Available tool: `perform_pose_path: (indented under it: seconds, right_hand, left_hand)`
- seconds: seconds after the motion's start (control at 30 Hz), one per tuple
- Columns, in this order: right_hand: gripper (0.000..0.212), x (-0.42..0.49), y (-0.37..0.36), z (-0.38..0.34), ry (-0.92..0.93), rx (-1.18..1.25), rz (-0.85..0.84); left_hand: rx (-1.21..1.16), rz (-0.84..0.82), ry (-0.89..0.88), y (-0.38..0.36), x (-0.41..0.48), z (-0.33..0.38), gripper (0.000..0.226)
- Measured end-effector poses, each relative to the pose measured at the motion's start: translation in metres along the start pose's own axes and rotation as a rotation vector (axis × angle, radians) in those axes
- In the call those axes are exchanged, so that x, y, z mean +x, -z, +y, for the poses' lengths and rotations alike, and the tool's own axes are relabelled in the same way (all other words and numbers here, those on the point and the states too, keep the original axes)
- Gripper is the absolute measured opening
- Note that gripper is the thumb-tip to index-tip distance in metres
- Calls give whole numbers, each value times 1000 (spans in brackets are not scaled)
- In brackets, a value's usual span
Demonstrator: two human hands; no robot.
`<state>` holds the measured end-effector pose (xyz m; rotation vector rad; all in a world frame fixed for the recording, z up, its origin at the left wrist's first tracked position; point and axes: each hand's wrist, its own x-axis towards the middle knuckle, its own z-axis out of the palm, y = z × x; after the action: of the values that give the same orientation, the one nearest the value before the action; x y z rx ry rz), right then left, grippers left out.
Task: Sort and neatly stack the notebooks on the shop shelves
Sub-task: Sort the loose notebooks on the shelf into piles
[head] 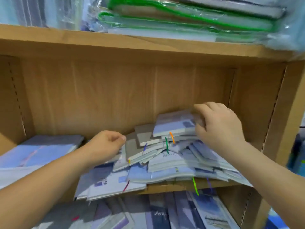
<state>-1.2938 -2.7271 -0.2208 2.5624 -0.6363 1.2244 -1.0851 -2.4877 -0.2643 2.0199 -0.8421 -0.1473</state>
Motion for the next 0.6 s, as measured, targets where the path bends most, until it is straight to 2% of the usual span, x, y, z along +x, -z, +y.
perform_pose_path:
  seconds: [0.07, 0.13, 0.23, 0.3, 0.37, 0.47, 0.5, 0.6]
  right_hand:
    - [45, 0, -5, -53, 177, 112, -28]
    - [43, 2, -21, -97, 263, 112, -208]
    - [58, 12, -41, -117, 208, -1, -554]
    - [64, 17, -49, -111, 152, -30, -702]
    - [65, 17, -56, -107, 166, -50, -672]
    - [70, 19, -59, -110, 167, -55, -667]
    - [70, 22, -60, -111, 159, -49, -681]
    - [62, 27, -63, -111, 154, 1, -668]
  left_hand:
    - [12, 24, 119, 16, -16, -20, 33]
    - [30, 24, 183, 26, -26, -36, 30]
    - [204, 34, 158, 36, -35, -54, 22]
    - [267, 25, 134, 39, -36, -67, 28]
    - [192, 77, 146, 37, -37, -80, 31]
    - [83, 255, 164, 34, -28, -85, 26]
    - [-16, 284, 225, 35, -24, -83, 25]
    - [-548, 258, 485, 41, -9, -79, 14]
